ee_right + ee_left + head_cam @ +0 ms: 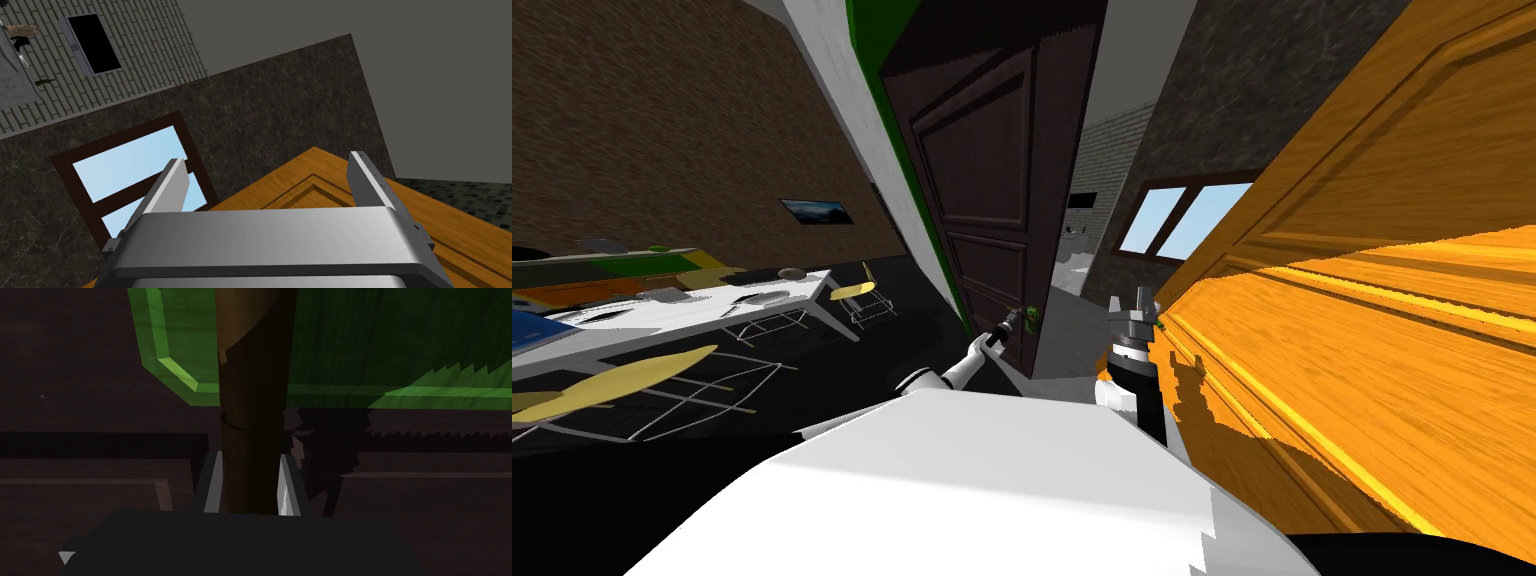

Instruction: Push the door open

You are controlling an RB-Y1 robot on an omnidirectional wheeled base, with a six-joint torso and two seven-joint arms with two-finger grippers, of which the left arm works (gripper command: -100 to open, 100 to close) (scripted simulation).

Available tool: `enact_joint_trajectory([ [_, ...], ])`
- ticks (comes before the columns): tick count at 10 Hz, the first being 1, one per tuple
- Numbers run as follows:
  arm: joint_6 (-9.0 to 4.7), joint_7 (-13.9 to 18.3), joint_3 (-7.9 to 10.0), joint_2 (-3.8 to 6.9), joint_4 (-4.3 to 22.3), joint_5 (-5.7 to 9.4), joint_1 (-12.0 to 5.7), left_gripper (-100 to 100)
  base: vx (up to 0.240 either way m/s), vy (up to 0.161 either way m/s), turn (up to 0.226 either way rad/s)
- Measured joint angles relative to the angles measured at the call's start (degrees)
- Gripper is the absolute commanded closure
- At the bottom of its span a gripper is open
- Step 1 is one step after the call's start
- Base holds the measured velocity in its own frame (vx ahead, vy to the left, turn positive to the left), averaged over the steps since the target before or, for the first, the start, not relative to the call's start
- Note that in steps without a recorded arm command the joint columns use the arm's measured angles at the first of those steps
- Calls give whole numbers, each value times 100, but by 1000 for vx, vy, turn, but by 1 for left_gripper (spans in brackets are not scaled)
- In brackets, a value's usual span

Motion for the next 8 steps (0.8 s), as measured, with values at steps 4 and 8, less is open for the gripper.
enact_joint_trajectory([
  [4,-134,-85,226,-8,263,59,-183,100,70,-78,22],
  [8,13,-142,390,93,31,101,10,100,116,-148,70],
])
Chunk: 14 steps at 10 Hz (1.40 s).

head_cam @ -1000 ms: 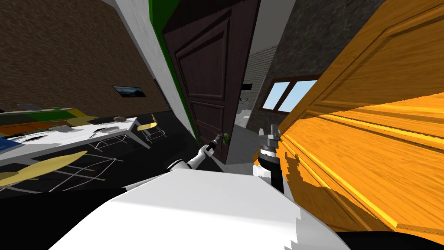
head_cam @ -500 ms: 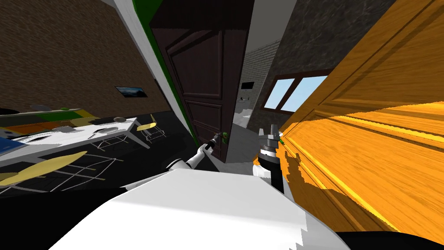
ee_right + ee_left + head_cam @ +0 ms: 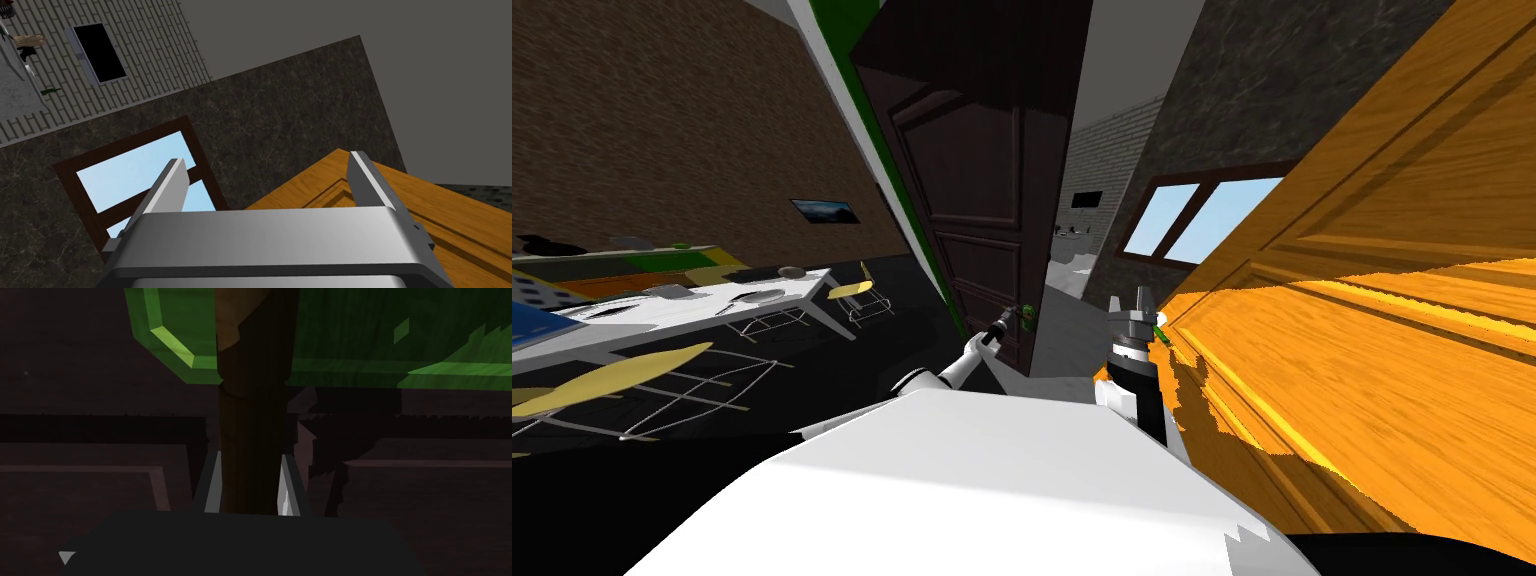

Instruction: Push the door open

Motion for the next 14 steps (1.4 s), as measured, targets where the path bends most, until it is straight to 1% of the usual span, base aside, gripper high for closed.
enact_joint_trajectory([
  [1,1,-36,83,-5,29,19,-20,100,102,-147,54],
  [2,-35,-84,174,-22,104,39,-63,100,112,-170,74],
  [3,-113,-107,259,-16,255,66,-143,100,100,-122,62],
  [4,-118,-111,292,6,214,75,-117,100,52,-43,8],
  [5,-52,-114,294,18,64,72,-52,100,69,-104,39],
  [6,20,-148,349,-3,-22,80,-9,100,104,-163,91],
  [7,24,-182,418,-17,35,97,-21,100,112,-182,86],
  [9,-12,-235,574,-5,140,137,-50,100,121,-196,87],
  [11,20,-295,723,-2,58,168,-15,100,105,-183,65],
  [12,28,-322,792,-3,47,184,-14,100,60,-66,53],
  [13,28,-326,817,15,41,191,-22,100,133,-8,154],
  [14,27,-347,795,12,71,204,-16,100,170,-48,122],
])
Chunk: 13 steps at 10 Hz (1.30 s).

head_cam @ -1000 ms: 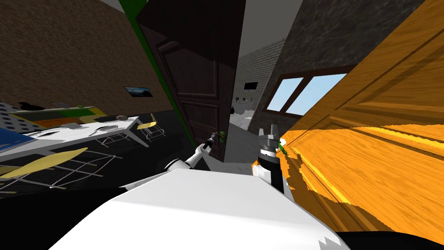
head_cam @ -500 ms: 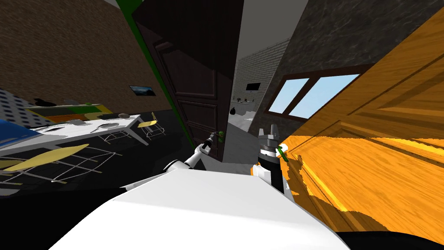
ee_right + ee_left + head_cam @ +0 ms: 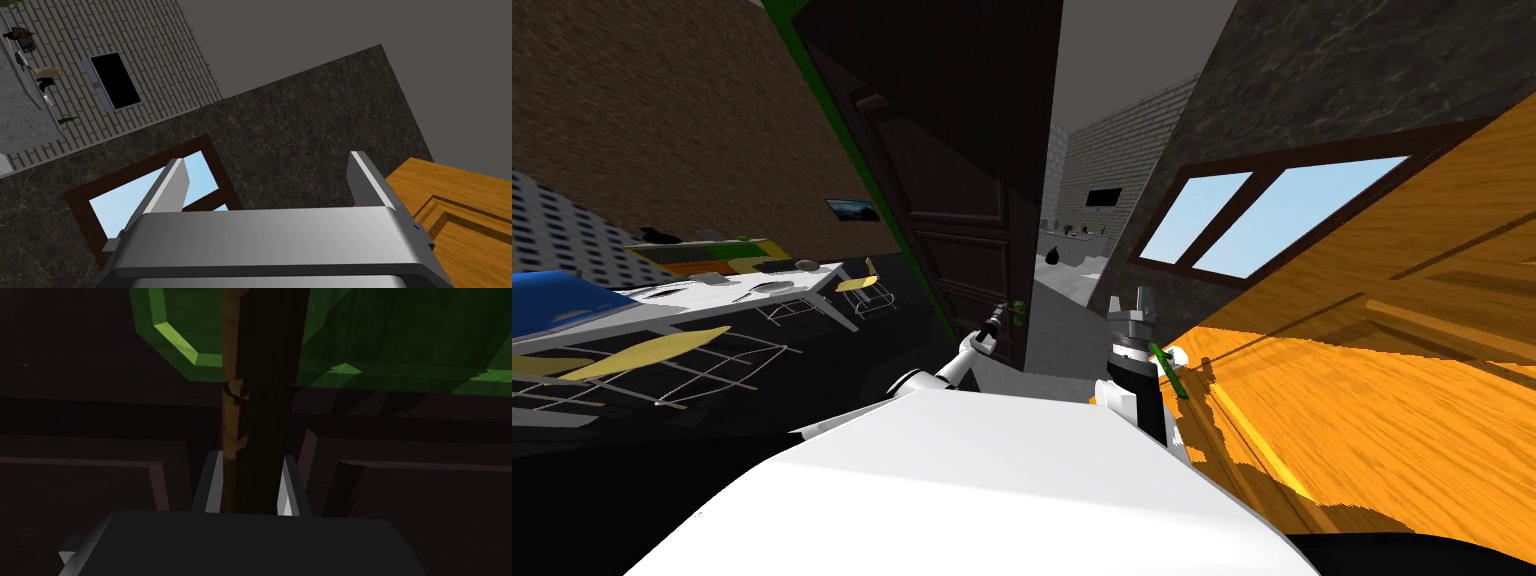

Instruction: Push the door open

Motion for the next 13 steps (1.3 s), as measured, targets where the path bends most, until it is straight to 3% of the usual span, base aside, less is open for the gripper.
enact_joint_trajectory([
  [3,20,-99,-74,-10,-8,30,67,100,201,-63,158],
  [4,-29,-146,-74,-32,100,50,11,100,156,-57,58],
  [5,51,-141,-105,28,-118,55,101,100,182,-35,145],
  [6,45,-172,-86,24,-24,78,19,100,184,-44,100],
  [8,63,-270,-78,16,-142,101,88,100,172,-49,201],
  [9,161,-259,-131,81,-300,117,169,100,122,-53,55],
  [11,83,-302,-98,76,-125,149,69,100,129,-50,175],
  [13,73,-374,-96,105,-137,190,91,100,192,-74,238],
])
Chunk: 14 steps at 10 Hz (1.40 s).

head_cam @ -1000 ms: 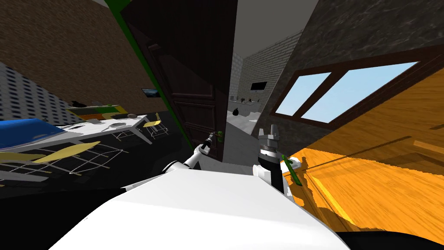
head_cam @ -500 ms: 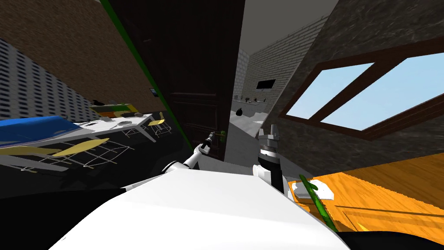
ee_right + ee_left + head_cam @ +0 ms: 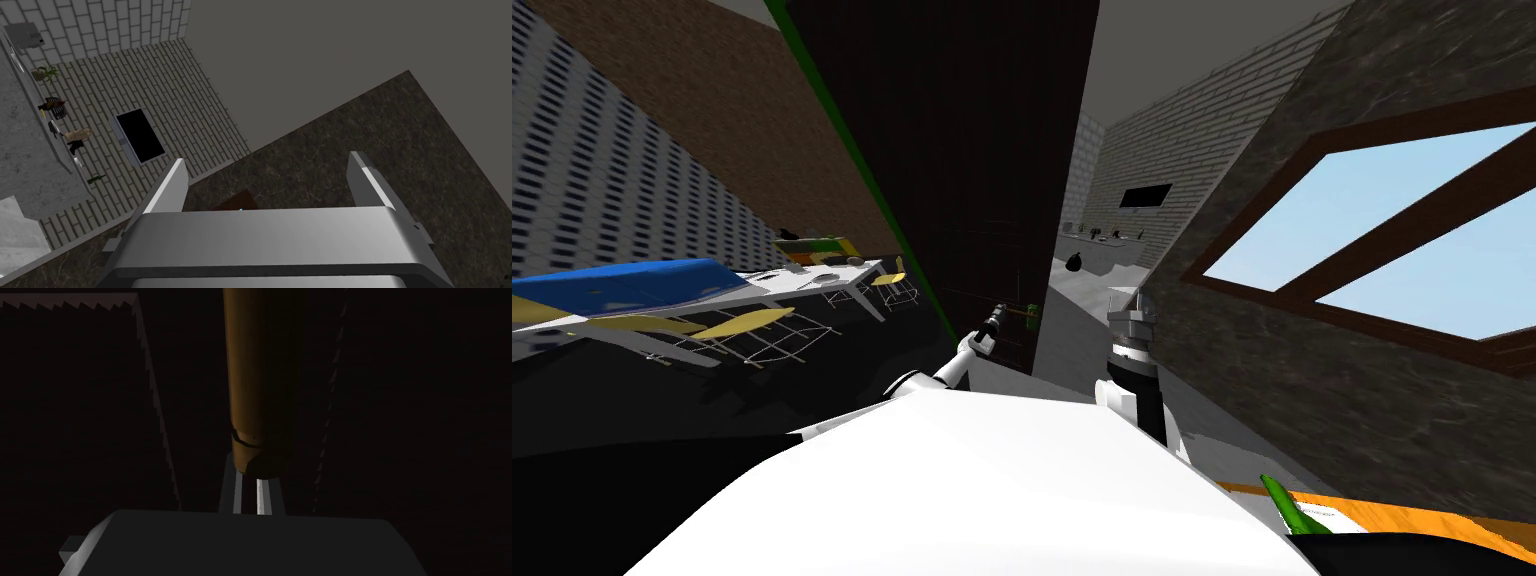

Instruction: Push the door open

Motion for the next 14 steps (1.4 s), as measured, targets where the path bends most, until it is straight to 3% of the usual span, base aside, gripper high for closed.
enact_joint_trajectory([
  [1,-11,-23,9,44,-17,28,5,-100,38,-26,258],
  [3,-6,-147,-169,8,-81,153,62,-100,-65,32,65],
  [5,140,-240,-373,-3,-438,254,274,-100,-91,15,219],
  [6,178,-337,-513,-58,-485,356,298,-100,-100,2,149],
  [7,107,-432,-603,-135,-317,444,222,-100,-59,1,9],
  [9,166,-481,-694,-134,-529,482,352,-100,-26,-5,98],
  [14,309,-830,-1233,-456,-932,821,641,-100,-107,-30,129],
])
